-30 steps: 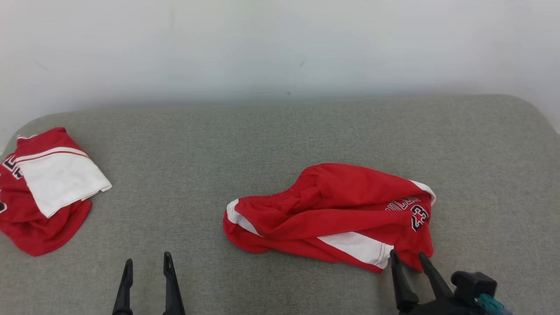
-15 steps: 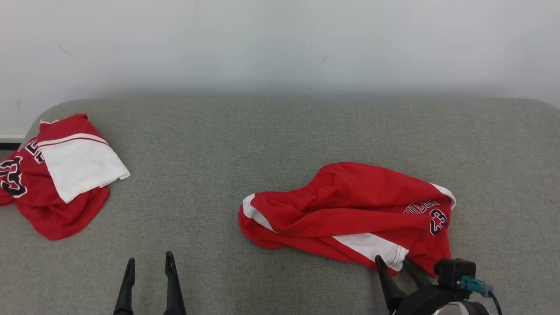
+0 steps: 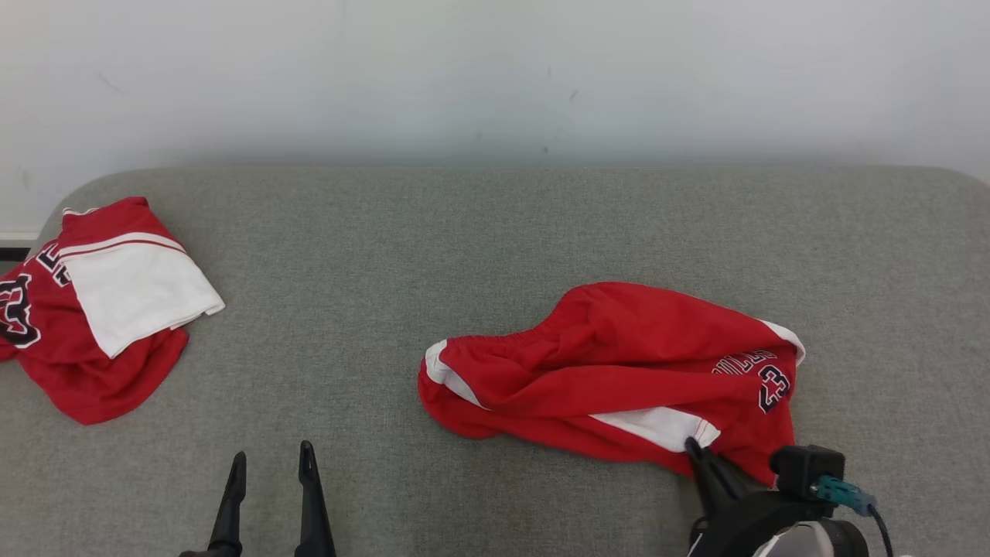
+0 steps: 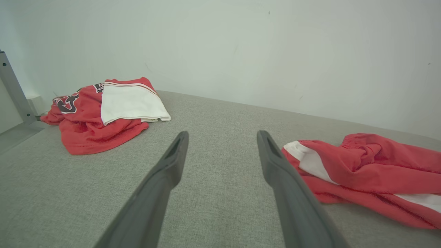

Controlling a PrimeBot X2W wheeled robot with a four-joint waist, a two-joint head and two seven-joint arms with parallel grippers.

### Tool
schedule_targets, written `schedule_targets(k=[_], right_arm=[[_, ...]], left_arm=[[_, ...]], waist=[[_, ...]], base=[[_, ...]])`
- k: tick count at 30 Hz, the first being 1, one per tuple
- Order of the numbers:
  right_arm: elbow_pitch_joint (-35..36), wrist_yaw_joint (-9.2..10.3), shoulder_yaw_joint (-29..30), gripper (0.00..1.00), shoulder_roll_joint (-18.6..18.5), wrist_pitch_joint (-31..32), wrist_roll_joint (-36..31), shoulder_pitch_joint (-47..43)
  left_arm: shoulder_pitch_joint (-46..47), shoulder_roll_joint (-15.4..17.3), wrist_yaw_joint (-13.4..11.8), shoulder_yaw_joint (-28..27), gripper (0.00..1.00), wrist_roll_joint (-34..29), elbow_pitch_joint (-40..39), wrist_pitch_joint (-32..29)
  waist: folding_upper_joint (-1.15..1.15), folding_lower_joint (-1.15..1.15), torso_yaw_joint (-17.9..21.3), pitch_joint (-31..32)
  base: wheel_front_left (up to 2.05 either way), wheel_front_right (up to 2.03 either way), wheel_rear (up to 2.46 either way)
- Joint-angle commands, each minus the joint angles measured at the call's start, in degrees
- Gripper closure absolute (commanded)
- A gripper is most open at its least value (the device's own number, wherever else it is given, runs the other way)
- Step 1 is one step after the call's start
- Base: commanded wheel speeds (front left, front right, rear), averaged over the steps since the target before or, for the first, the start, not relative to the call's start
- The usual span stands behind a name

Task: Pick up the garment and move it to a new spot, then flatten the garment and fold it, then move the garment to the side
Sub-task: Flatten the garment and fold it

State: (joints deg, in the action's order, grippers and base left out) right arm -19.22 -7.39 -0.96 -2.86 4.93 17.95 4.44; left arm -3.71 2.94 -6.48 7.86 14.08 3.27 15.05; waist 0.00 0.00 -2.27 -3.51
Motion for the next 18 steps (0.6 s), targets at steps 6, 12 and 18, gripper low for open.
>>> schedule_targets(k=[6, 12, 18], right_arm=[[3.26, -0.2, 6.6, 1.0, 0.0, -2.31, -2.95, -0.51], [9.89, -0.2, 15.99, 1.0, 0.04, -1.8, -6.46, -2.35], [13.51, -0.2, 23.04, 1.0, -0.01, 2.63, -9.07, -5.6]], left_arm=[[0.57, -0.09, -0.04, -0.16, 0.0, 0.5, 0.29, 0.19], [0.28, -0.08, 0.07, 0.26, 0.0, 0.75, 0.84, 0.19], [-0.23, -0.08, 0.27, 0.58, 0.0, 0.77, 1.46, 0.19]], waist=[[0.0, 0.0, 1.13, -0.33], [0.0, 0.0, 1.62, 0.17], [0.0, 0.0, 1.74, 0.42]], base=[[0.0, 0.0, 0.0], [0.0, 0.0, 0.0], [0.0, 0.0, 0.0]])
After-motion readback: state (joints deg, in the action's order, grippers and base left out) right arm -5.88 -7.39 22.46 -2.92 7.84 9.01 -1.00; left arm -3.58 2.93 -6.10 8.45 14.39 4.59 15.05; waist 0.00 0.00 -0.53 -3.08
